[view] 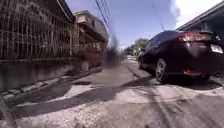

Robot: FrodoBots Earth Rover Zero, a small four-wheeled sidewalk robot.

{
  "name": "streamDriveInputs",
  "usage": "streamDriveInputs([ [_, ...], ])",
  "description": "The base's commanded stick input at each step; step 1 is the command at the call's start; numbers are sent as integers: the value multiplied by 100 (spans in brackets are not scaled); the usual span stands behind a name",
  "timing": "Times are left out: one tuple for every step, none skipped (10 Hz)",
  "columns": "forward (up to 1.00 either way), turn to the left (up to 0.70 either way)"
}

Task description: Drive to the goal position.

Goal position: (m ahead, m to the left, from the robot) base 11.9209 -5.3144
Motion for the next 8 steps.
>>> streamDriveInputs([
  [98,0],
  [98,0],
  [98,0],
  [98,0],
  [98,0],
  [96,0],
  [95,0],
  [95,0],
])
